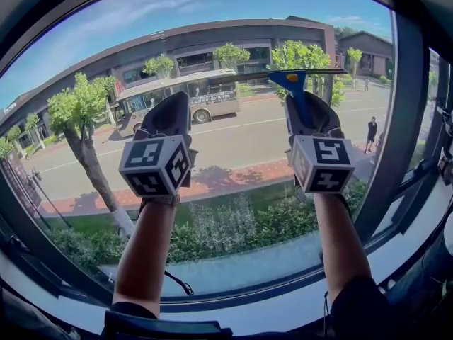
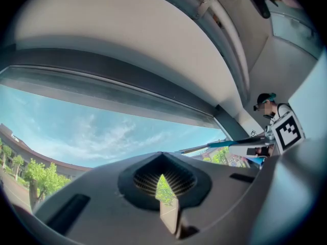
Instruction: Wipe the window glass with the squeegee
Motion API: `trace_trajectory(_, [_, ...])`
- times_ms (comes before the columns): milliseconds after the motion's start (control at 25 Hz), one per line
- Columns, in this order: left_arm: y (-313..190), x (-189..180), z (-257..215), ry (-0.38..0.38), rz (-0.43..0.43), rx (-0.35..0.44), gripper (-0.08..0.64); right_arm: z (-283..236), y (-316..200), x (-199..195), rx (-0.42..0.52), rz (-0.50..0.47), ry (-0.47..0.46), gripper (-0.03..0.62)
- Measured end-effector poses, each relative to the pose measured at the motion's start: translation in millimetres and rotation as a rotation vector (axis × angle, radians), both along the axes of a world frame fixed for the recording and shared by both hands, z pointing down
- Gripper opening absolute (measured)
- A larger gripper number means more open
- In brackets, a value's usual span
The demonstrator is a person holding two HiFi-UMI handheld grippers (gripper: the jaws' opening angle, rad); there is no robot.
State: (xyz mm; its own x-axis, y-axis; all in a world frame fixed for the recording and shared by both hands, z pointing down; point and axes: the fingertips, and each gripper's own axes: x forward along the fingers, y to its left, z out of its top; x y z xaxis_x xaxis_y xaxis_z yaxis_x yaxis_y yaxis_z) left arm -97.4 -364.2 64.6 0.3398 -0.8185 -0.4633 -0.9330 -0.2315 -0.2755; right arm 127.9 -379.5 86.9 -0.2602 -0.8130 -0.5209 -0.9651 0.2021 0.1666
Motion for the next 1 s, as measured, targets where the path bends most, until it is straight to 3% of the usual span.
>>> trace_trajectory(280, [2,3,25,-0.036,-0.006,0.007,0.000,29,3,-5,-0.009,0.000,0.009,0.143])
trace_trajectory(1000, [-5,1,96,0.017,0.014,-0.088,0.000,115,3,-3,-0.084,0.006,0.036,0.143])
